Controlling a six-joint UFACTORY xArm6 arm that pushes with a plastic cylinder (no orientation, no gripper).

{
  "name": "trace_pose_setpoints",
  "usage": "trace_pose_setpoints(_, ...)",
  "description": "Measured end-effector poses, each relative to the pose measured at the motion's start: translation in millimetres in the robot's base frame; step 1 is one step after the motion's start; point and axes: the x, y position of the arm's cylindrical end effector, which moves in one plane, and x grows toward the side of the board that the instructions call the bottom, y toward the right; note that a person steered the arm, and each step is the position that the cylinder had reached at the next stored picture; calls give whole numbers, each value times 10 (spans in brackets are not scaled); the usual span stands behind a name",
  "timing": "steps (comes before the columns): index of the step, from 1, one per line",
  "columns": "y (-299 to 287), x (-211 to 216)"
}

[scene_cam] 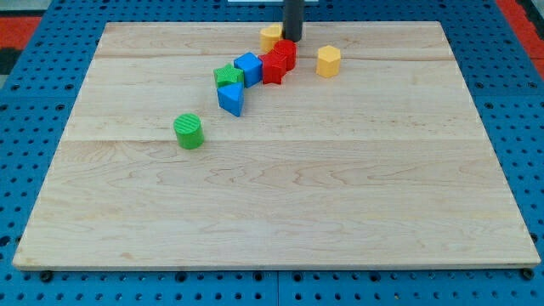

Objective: Move the yellow hexagon towards the red circle

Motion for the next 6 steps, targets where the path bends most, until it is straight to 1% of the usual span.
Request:
trace_pose_setpoints(1, 214, -14)
trace_pose_setpoints(2, 1195, 107)
trace_pose_setpoints(3, 1493, 352)
trace_pose_setpoints(4, 974, 464)
trace_pose_setpoints(5, 974, 701)
trace_pose_setpoints(6, 783, 790)
